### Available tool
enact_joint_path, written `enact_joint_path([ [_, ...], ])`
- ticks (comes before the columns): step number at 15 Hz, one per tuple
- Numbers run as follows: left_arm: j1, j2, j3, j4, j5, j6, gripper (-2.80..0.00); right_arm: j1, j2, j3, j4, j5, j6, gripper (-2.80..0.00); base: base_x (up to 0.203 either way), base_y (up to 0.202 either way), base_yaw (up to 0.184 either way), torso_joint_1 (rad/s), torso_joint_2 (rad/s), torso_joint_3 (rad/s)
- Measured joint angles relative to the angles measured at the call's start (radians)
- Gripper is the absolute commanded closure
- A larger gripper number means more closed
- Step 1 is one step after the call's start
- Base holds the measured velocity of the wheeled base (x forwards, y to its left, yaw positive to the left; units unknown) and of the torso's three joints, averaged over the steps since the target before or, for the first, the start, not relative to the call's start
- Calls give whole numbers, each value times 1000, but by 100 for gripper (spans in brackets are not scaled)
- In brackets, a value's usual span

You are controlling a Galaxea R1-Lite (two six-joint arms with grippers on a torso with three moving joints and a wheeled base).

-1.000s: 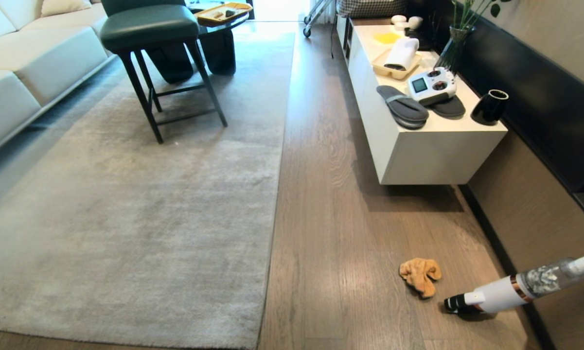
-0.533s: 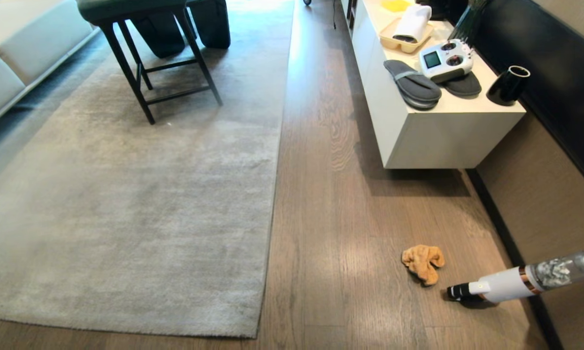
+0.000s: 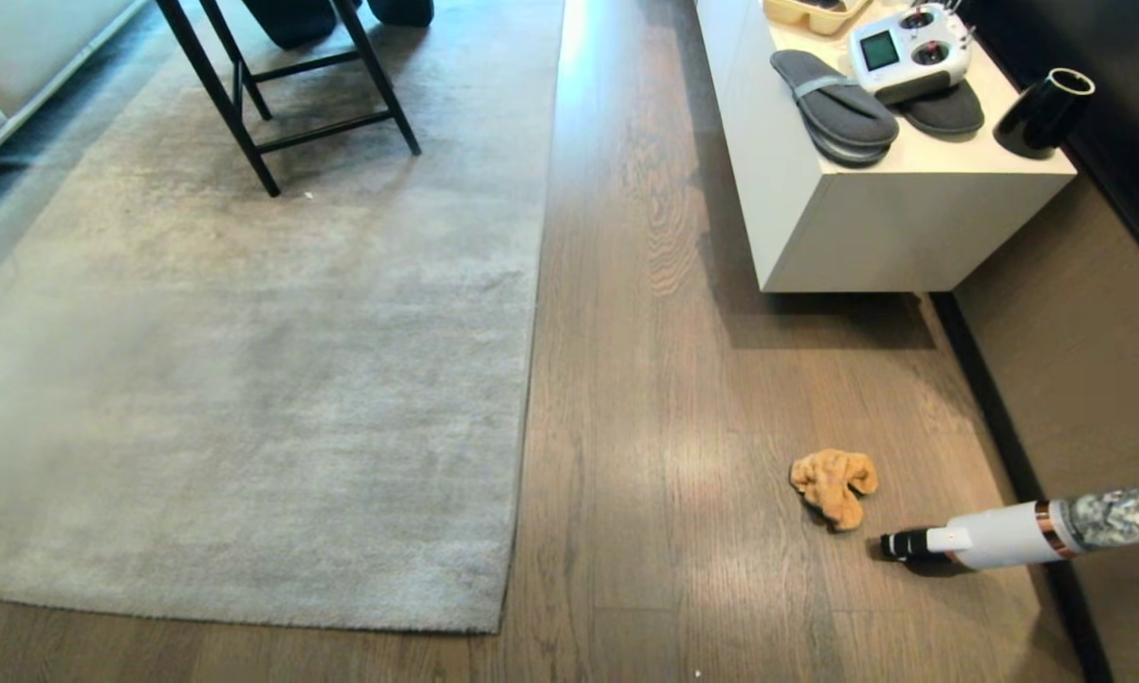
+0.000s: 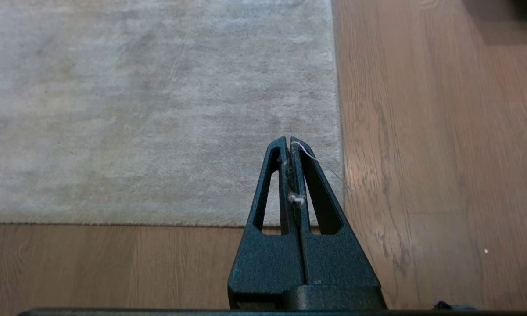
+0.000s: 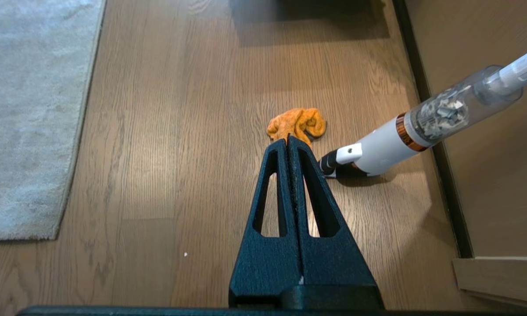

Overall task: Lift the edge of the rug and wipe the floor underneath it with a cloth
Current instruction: Pick up the rag

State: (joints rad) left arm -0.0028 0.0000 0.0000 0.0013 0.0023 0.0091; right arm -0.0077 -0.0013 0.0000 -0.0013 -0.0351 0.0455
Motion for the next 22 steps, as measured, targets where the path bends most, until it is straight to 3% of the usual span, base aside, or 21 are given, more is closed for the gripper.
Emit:
enact_joint_path([
  [22,0,0,0,1,3,-10,0,0,0,0,0,0,0,0,0,0,0,1,4,-198],
])
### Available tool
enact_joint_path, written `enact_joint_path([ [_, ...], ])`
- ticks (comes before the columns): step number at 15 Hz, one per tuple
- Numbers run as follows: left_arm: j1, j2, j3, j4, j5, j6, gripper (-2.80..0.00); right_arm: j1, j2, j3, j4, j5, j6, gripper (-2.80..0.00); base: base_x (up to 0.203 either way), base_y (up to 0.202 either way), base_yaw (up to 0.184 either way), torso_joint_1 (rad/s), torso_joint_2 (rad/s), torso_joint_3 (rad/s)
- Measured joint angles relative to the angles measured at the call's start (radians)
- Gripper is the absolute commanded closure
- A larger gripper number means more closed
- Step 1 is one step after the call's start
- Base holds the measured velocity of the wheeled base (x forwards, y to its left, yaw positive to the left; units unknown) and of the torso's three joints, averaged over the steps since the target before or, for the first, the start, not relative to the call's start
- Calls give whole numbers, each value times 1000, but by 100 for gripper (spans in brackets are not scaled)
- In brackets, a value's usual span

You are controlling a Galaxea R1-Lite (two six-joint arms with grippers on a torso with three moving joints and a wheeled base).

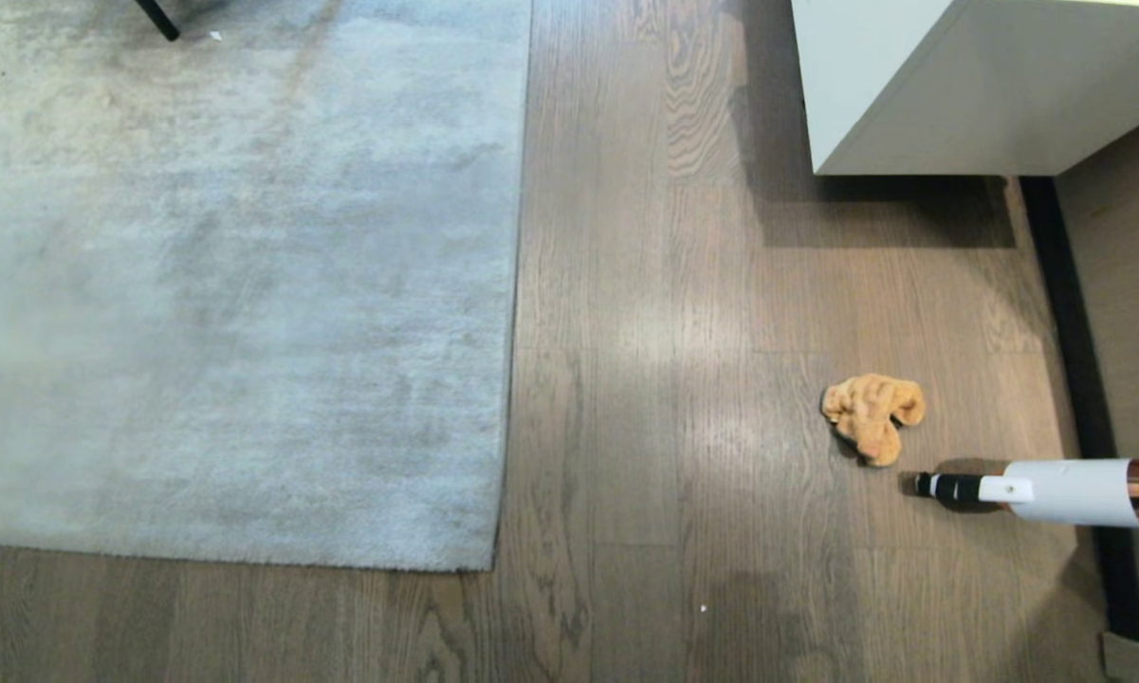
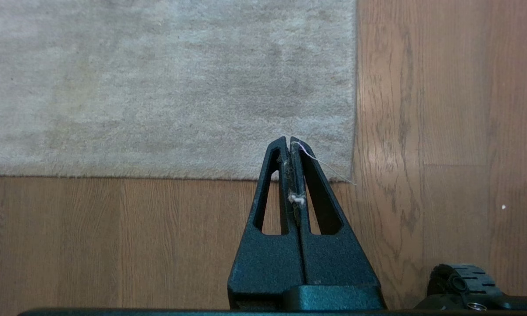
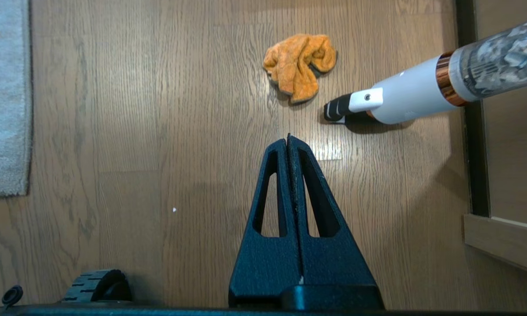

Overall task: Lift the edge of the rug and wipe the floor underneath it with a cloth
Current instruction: Pick up the rag

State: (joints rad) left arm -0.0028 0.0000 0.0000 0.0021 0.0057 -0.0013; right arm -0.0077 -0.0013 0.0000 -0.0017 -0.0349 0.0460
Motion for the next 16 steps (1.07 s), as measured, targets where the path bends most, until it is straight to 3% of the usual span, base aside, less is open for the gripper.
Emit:
enact_joint_path([
  [16,0,0,0,1,0,-7,0,0,0,0,0,0,0,0,0,0,0,2,2,-199],
])
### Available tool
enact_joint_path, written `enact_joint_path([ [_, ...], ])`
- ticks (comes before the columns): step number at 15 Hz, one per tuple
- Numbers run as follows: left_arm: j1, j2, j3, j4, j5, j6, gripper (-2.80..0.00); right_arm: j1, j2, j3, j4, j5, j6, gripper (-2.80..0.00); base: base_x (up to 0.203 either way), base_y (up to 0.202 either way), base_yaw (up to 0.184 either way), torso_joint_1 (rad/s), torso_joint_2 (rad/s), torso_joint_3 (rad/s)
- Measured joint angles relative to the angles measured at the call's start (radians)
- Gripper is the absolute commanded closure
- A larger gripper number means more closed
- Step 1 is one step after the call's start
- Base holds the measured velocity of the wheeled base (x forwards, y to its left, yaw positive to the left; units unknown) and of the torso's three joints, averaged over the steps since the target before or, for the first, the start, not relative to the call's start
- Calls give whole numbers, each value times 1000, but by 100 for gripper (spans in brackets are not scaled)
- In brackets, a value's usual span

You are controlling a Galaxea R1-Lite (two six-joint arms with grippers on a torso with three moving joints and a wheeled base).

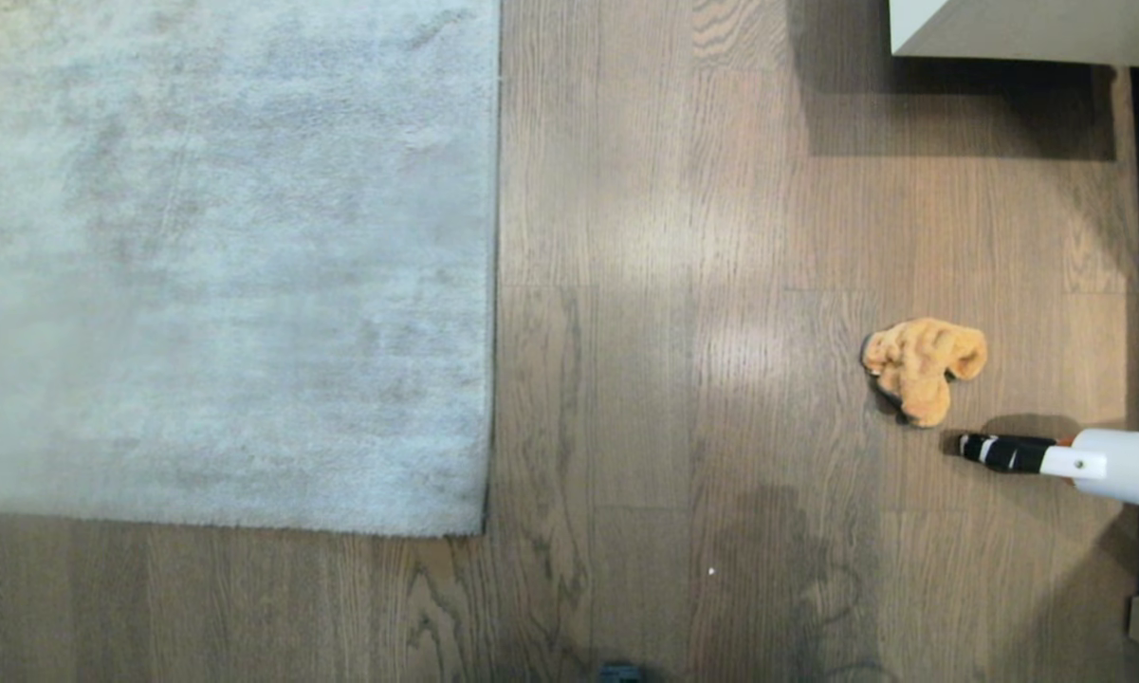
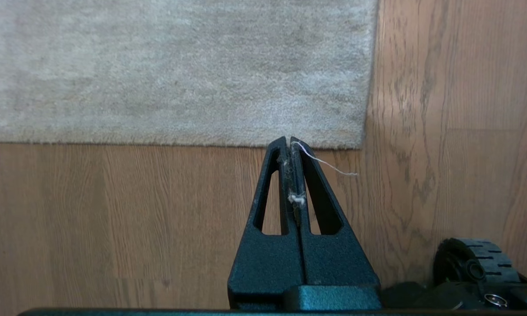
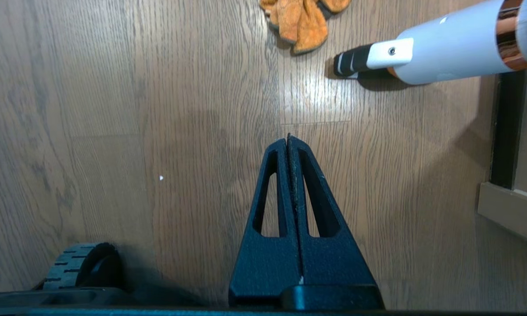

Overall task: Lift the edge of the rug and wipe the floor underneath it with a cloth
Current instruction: Pick up the rag

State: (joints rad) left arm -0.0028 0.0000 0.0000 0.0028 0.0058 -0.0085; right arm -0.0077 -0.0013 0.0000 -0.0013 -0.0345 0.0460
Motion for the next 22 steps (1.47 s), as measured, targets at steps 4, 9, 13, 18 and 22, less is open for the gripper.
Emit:
enact_joint_path([
  [4,0,0,0,0,1,-1,0,0,0,0,0,0,0,0,0,0,0,2,5,-196],
  [9,0,0,0,0,4,-7,0,0,0,0,0,-1,0,0,0,0,0,3,3,-199],
  [13,0,0,0,0,5,-7,0,0,0,0,-1,-1,0,0,0,0,0,2,2,-196],
  [18,0,0,0,0,6,-10,0,0,1,0,0,-1,0,0,0,0,0,2,2,-170],
  [22,0,0,0,0,5,-10,0,0,1,0,0,-1,0,0,0,0,0,4,1,-20],
])
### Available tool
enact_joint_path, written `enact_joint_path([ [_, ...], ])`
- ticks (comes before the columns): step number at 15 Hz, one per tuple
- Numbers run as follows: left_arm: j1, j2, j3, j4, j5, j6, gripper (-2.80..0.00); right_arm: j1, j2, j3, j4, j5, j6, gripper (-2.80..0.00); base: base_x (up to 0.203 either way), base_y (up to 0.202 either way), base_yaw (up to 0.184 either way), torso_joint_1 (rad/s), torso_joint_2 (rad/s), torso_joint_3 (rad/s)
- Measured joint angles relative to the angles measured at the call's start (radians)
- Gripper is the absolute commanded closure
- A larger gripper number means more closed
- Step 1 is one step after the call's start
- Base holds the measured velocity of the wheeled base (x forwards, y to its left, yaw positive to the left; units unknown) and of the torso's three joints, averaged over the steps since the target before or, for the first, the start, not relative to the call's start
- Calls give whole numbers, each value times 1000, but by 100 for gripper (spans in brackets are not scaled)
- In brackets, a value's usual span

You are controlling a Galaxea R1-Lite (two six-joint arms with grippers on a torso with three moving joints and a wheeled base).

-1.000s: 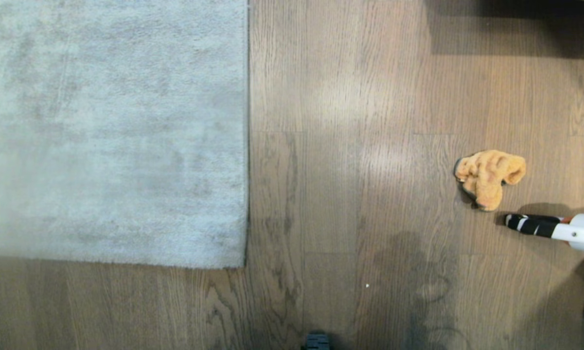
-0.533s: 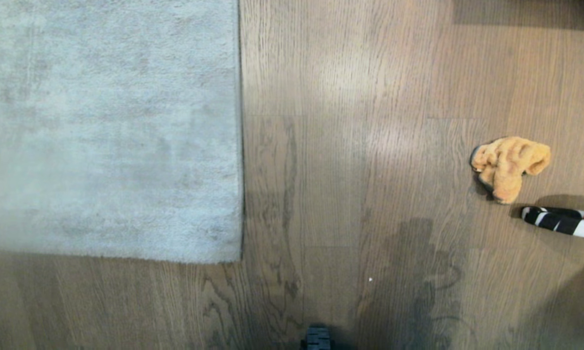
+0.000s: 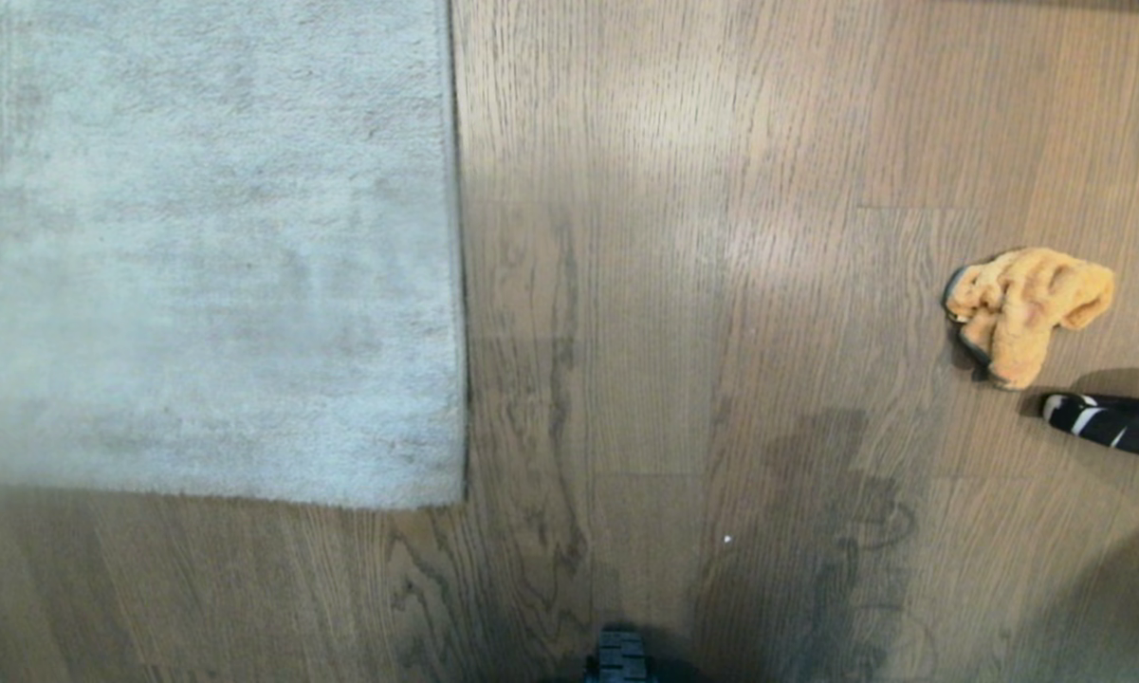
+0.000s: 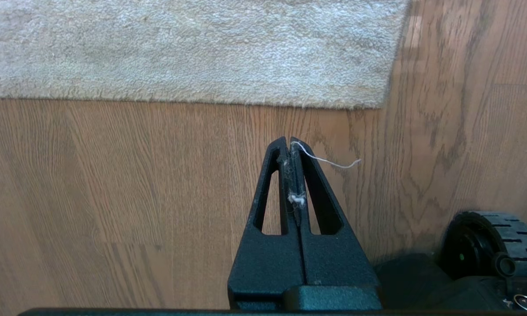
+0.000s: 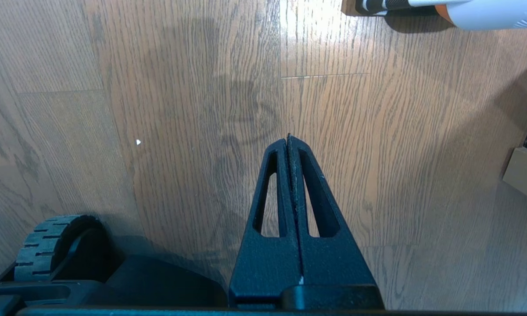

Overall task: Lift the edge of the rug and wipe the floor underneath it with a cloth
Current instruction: Pick up the rag

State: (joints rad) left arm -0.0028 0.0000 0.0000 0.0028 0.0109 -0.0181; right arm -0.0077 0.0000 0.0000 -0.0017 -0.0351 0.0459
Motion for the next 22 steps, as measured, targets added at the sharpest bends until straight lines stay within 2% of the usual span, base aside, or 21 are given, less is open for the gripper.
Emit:
enact_joint_path([
  [22,0,0,0,0,0,2,0,1,0,0,2,-1,-7,0,0,0,0,0,0,0],
])
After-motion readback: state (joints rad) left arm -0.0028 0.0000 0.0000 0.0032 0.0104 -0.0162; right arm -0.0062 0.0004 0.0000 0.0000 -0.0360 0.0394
